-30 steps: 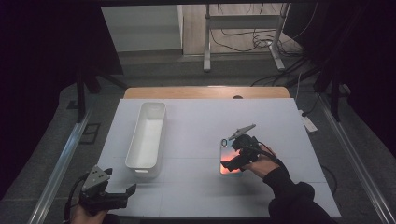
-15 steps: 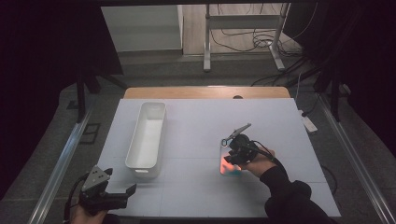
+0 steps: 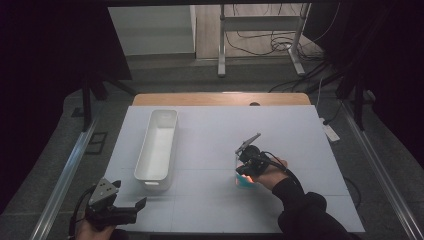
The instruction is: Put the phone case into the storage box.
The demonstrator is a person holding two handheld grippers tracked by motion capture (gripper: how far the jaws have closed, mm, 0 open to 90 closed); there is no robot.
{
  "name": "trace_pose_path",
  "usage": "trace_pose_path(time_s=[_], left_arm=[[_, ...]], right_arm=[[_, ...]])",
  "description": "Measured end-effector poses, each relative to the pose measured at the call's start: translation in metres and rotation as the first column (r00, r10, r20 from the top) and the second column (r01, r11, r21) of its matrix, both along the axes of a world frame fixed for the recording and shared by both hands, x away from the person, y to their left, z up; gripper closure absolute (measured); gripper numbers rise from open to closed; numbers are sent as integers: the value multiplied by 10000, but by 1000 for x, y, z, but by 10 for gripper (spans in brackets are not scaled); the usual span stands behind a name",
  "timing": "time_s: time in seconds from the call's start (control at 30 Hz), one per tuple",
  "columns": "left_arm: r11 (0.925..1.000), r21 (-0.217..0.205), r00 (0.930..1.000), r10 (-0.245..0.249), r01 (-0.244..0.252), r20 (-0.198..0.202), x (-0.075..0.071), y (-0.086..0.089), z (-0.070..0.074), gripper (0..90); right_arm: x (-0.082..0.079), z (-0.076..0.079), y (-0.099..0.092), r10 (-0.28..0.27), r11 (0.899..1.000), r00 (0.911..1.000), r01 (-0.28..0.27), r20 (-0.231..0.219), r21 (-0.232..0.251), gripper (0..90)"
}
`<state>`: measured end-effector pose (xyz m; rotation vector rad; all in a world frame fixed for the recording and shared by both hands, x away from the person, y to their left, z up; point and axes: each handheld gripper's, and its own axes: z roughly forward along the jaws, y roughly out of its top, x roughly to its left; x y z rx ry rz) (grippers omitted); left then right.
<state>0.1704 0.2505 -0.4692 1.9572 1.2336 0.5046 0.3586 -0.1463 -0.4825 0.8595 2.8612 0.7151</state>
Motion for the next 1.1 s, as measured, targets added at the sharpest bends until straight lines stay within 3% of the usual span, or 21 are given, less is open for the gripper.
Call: trace_pose_path(time_s=[0.2, 0.57, 1.1], left_arm=[[10000, -7, 10000, 6, -6, -12, 0, 0, 0, 3], [10000, 21, 10000, -15, 15, -6, 0, 0, 0, 4], [10000, -17, 10000, 3, -3, 7, 0, 0, 0, 5]], right_arm=[[1, -5, 12, 200, 9995, 9997, -196, -157, 243, 893], [-3, -20, 30, 551, 9985, 9982, -553, -249, -42, 893], [-8, -23, 14, 310, 9994, 9982, -317, -509, -136, 893]])
